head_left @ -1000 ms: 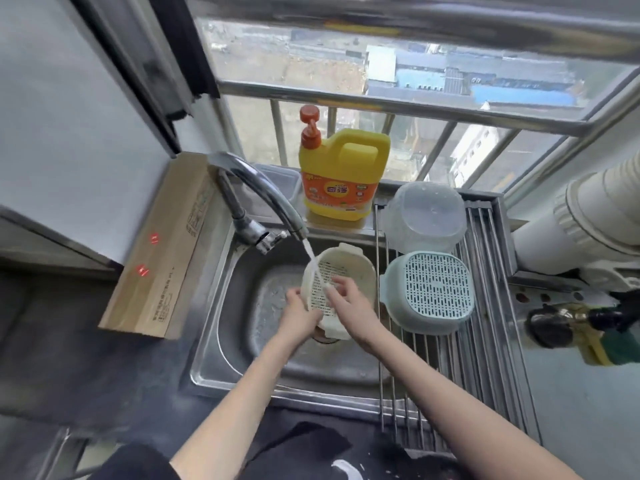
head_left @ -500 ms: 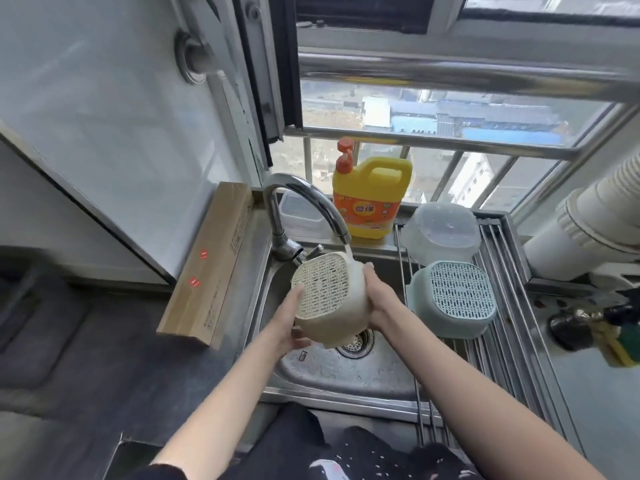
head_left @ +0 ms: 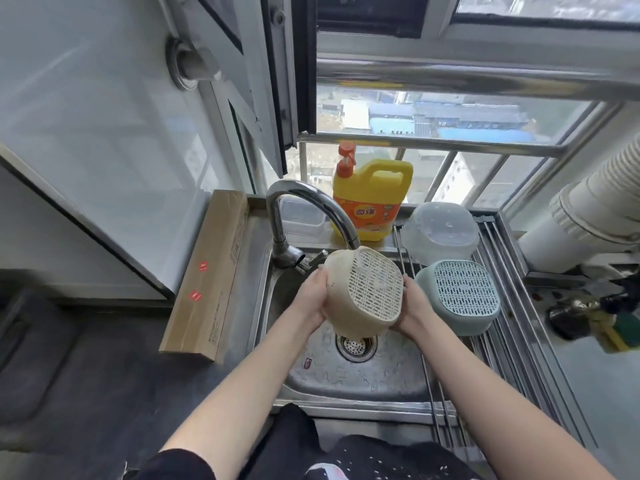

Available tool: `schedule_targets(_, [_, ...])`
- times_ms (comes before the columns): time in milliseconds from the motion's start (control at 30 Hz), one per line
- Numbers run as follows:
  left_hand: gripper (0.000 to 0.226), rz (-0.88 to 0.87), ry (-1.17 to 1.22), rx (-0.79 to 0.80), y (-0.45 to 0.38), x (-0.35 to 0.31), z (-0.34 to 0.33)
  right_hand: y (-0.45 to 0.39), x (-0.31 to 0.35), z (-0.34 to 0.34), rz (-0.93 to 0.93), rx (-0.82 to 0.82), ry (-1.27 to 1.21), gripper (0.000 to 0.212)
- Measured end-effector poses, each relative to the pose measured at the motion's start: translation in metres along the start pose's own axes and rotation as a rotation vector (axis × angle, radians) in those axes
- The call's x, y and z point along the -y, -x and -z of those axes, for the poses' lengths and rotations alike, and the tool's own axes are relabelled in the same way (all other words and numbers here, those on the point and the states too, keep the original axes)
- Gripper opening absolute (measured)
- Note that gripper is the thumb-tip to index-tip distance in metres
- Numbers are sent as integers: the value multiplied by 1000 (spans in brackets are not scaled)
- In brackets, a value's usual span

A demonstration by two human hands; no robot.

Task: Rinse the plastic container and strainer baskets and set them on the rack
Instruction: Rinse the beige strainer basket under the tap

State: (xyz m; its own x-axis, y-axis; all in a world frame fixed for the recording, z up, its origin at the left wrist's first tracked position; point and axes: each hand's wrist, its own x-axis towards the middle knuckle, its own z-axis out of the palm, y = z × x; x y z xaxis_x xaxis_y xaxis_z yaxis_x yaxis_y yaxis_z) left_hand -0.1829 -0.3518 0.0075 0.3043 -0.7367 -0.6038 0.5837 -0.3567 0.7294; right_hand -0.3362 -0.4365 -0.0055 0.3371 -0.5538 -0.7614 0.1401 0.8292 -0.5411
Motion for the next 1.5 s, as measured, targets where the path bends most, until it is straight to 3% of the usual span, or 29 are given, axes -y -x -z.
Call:
schedule_targets(67, [40, -78, -363, -102, -8, 3, 6, -4, 2, -1, 94, 39, 46, 61])
schedule_targets(133, [36, -89, -531, -144, -16, 6, 13, -1, 7, -5, 207, 28, 184, 54])
schedule_targets(300, [42, 20, -389, -79, -26, 15, 18, -9, 17, -18, 470, -99, 550, 43])
schedule_targets(500, [38, -29, -307, -52, -18, 21, 11, 5, 18, -20, 586, -213, 543, 37])
schedule_targets(767, [33, 6, -149, 154, 2, 15, 1, -10, -8, 18, 274, -314, 361, 51])
schedule_targets(1033, [36, 63, 28, 299, 10, -3, 9, -7, -13, -7, 106, -254, 175, 56])
schedule_targets(1300, [30, 59, 77, 231, 9, -17, 7, -2, -16, -15, -11, -68, 266, 55])
schedule_targets(1500, [35, 94, 105, 208, 8, -18, 5, -2, -21, -14, 7, -82, 343, 49])
